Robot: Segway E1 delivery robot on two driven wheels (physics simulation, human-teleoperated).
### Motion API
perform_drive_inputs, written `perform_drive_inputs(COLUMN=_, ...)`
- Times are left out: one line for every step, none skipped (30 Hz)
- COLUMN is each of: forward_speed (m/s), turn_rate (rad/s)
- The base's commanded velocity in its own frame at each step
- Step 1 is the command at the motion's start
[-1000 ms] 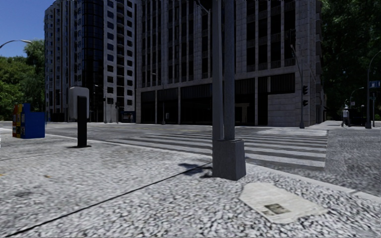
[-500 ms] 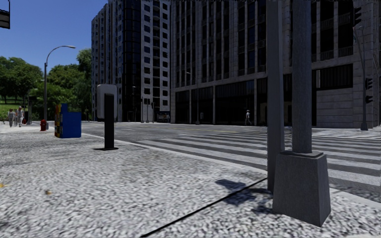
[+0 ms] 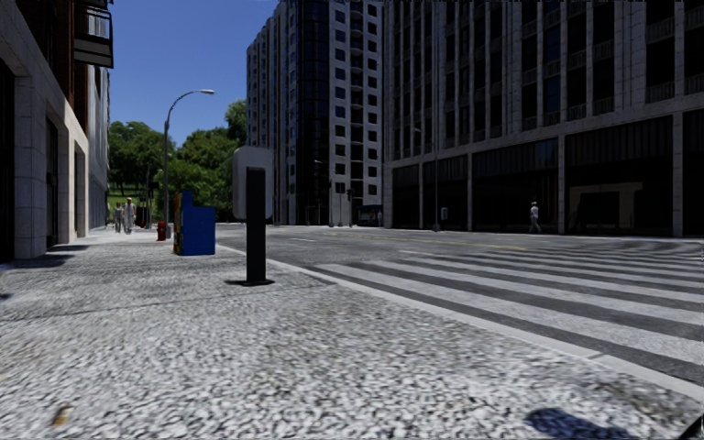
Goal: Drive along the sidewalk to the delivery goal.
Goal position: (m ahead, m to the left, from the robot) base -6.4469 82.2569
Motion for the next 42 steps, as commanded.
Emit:
perform_drive_inputs(forward_speed=1.77, turn_rate=0.54)
perform_drive_inputs(forward_speed=1.77, turn_rate=0.54)
perform_drive_inputs(forward_speed=1.77, turn_rate=0.54)
perform_drive_inputs(forward_speed=1.77, turn_rate=0.54)
perform_drive_inputs(forward_speed=1.77, turn_rate=0.54)
perform_drive_inputs(forward_speed=1.75, turn_rate=0.54)
perform_drive_inputs(forward_speed=1.74, turn_rate=0.54)
perform_drive_inputs(forward_speed=1.72, turn_rate=0.54)
perform_drive_inputs(forward_speed=1.71, turn_rate=0.54)
perform_drive_inputs(forward_speed=1.63, turn_rate=0.54)
perform_drive_inputs(forward_speed=1.57, turn_rate=0.54)
perform_drive_inputs(forward_speed=1.54, turn_rate=0.54)
perform_drive_inputs(forward_speed=1.54, turn_rate=0.54)
perform_drive_inputs(forward_speed=1.54, turn_rate=0.54)
perform_drive_inputs(forward_speed=1.53, turn_rate=0.54)
perform_drive_inputs(forward_speed=1.53, turn_rate=0.54)
perform_drive_inputs(forward_speed=1.53, turn_rate=0.54)
perform_drive_inputs(forward_speed=1.53, turn_rate=0.54)
perform_drive_inputs(forward_speed=1.53, turn_rate=0.54)
perform_drive_inputs(forward_speed=1.53, turn_rate=0.54)
perform_drive_inputs(forward_speed=1.53, turn_rate=0.54)
perform_drive_inputs(forward_speed=1.53, turn_rate=0.54)
perform_drive_inputs(forward_speed=1.53, turn_rate=0.54)
perform_drive_inputs(forward_speed=1.53, turn_rate=0.54)
perform_drive_inputs(forward_speed=1.53, turn_rate=0.54)
perform_drive_inputs(forward_speed=1.53, turn_rate=0.54)
perform_drive_inputs(forward_speed=1.53, turn_rate=0.54)
perform_drive_inputs(forward_speed=1.53, turn_rate=0.54)
perform_drive_inputs(forward_speed=1.53, turn_rate=0.54)
perform_drive_inputs(forward_speed=1.53, turn_rate=0.54)
perform_drive_inputs(forward_speed=1.53, turn_rate=0.54)
perform_drive_inputs(forward_speed=1.53, turn_rate=0.54)
perform_drive_inputs(forward_speed=1.53, turn_rate=0.54)
perform_drive_inputs(forward_speed=1.53, turn_rate=0.54)
perform_drive_inputs(forward_speed=1.53, turn_rate=0.54)
perform_drive_inputs(forward_speed=1.53, turn_rate=0.54)
perform_drive_inputs(forward_speed=1.53, turn_rate=0.54)
perform_drive_inputs(forward_speed=1.53, turn_rate=0.54)
perform_drive_inputs(forward_speed=1.53, turn_rate=0.54)
perform_drive_inputs(forward_speed=1.53, turn_rate=0.54)
perform_drive_inputs(forward_speed=1.53, turn_rate=0.54)
perform_drive_inputs(forward_speed=1.53, turn_rate=0.54)
